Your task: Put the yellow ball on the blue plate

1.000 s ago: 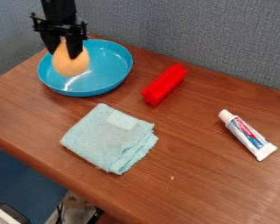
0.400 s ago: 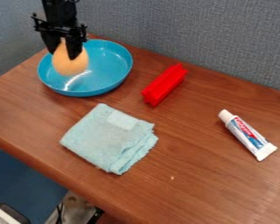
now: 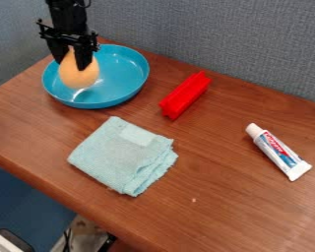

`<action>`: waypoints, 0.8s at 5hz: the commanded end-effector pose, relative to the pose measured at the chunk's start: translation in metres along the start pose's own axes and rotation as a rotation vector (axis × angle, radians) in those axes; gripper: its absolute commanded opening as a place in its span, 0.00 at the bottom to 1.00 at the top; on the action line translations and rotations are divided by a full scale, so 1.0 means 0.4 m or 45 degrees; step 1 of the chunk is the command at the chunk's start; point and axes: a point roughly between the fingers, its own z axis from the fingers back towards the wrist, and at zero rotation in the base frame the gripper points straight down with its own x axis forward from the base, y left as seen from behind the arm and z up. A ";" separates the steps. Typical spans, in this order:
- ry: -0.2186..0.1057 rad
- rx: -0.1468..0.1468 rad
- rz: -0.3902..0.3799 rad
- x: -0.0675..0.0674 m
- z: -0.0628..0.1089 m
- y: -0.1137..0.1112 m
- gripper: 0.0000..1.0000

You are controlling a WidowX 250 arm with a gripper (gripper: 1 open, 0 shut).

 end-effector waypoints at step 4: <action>-0.070 0.044 -0.028 0.030 0.042 0.009 0.00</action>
